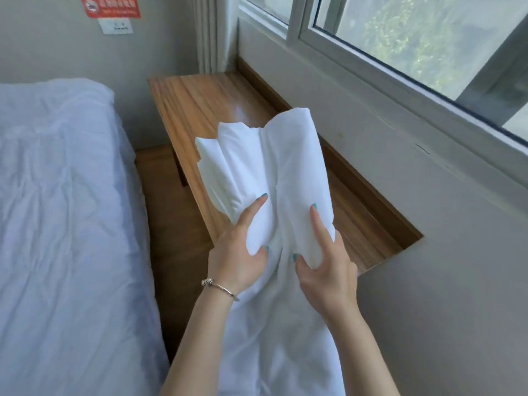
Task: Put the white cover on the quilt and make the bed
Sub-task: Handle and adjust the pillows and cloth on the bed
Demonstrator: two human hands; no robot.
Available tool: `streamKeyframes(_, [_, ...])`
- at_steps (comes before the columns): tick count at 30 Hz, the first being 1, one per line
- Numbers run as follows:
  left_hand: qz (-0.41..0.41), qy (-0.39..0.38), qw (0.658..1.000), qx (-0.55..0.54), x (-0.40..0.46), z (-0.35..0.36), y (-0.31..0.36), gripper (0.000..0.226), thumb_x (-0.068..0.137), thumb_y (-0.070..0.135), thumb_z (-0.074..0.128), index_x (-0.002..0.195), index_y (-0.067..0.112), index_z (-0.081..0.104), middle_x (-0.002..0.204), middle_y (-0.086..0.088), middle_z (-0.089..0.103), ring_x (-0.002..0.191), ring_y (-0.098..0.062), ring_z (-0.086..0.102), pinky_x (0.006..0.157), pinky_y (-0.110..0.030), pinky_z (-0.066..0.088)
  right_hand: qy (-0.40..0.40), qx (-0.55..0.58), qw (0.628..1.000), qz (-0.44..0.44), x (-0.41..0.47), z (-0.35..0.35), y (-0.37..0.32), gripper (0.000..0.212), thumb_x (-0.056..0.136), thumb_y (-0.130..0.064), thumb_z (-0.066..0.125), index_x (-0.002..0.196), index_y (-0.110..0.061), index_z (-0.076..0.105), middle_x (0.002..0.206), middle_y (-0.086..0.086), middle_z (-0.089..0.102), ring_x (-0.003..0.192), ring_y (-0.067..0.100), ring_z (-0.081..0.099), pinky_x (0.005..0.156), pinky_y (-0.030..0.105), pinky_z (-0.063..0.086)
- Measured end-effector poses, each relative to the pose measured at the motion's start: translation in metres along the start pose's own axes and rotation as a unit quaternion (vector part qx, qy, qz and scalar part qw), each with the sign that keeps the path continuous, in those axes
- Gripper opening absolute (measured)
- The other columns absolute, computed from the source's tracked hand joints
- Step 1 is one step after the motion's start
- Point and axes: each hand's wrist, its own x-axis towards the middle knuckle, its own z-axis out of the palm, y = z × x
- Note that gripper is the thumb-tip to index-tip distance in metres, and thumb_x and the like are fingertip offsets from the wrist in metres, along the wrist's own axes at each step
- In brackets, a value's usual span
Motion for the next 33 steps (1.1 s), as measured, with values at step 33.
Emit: streamKeyframes(33, [-0.284, 0.453, 0.843, 0.067, -0.804, -0.311, -0.133, 0.096, 0.083, 0.012, 0.062, 0.137, 0.069, 0.007, 0.140, 0.006, 0.043, 0.120, -0.016, 0.046, 0.090, -0.023, 0.036, -0.346, 0.096, 0.835, -0.416, -0.662, 0.181, -0.300, 0.088, 0.088, -0.014, 0.055, 0.137, -0.069, 0.007, 0.135, -0.014, 0.044, 0.107, 0.011, 0.052, 0.073, 0.021, 0.037])
